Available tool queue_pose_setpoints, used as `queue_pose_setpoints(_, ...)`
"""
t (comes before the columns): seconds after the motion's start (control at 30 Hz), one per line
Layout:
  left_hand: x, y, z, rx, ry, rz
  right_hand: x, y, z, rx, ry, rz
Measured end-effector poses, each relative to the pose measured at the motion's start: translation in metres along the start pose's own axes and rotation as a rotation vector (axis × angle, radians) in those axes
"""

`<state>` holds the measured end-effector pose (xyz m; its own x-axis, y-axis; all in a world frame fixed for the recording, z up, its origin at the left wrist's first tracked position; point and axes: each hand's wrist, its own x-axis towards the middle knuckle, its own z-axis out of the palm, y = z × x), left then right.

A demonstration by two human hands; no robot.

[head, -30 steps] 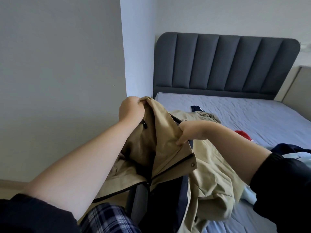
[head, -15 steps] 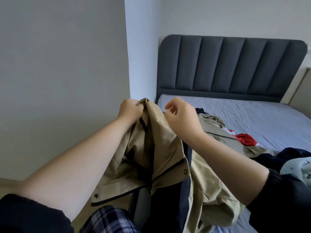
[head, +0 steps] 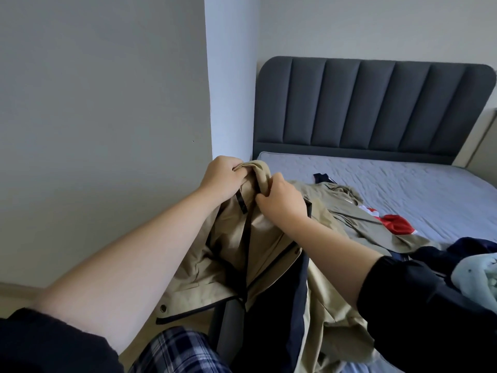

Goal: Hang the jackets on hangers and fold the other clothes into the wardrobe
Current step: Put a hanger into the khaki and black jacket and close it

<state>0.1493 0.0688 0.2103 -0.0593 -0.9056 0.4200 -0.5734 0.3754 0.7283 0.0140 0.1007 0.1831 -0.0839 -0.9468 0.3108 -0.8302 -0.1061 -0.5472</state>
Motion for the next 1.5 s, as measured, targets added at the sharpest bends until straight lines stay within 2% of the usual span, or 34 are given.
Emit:
queue_pose_setpoints(0.2, 0.000, -0.011, 0.004, 0.081, -0.053, 0.053, 0.021, -0.003, -0.007, 0.224, 0.124, -0.010)
queue_pose_setpoints(0.27, 0.001, -0.017, 0.001, 0.229, -0.127, 0.032, 0.030, -0.002, -0.015, 0.265, 0.136, -0.004)
queue_pose_setpoints(0.37, 0.005, -0.030, -0.007, 0.519, -0.250, -0.114, 0.038, 0.004, -0.027, 0.239, 0.158, 0.015)
queue_pose_setpoints(0.43, 0.010, -0.034, -0.011, 0.572, -0.230, -0.187, 0.041, 0.009, -0.031, 0.186, 0.125, 0.040)
queue_pose_setpoints(0.57, 0.015, -0.026, -0.010, 0.655, -0.185, -0.192, 0.043, 0.014, -0.034, 0.014, -0.002, 0.096)
queue_pose_setpoints(0.67, 0.022, -0.011, -0.012, 0.571, -0.127, -0.201, 0.044, 0.013, -0.047, 0.064, 0.011, 0.114)
queue_pose_setpoints(0.87, 0.034, 0.068, -0.025, 0.244, 0.131, -0.266, 0.046, -0.011, -0.092, 0.211, 0.204, 0.065)
queue_pose_setpoints(0.97, 0.042, 0.111, -0.044, 0.023, 0.248, -0.255, 0.045, -0.031, -0.135, 0.271, 0.312, -0.046)
queue_pose_setpoints(1.1, 0.054, 0.170, -0.082, -0.199, 0.384, -0.150, 0.052, -0.063, -0.197, 0.281, 0.441, -0.215)
queue_pose_setpoints(1.4, 0.066, 0.280, -0.148, -0.372, 0.601, 0.137, 0.045, -0.121, -0.292, 0.300, 0.851, -0.547)
queue_pose_setpoints(1.47, 0.070, 0.283, -0.152, -0.324, 0.590, 0.137, 0.055, -0.121, -0.298, 0.185, 0.793, -0.502)
queue_pose_setpoints(1.5, 0.071, 0.277, -0.151, -0.230, 0.542, 0.122, 0.063, -0.119, -0.300, 0.074, 0.677, -0.402)
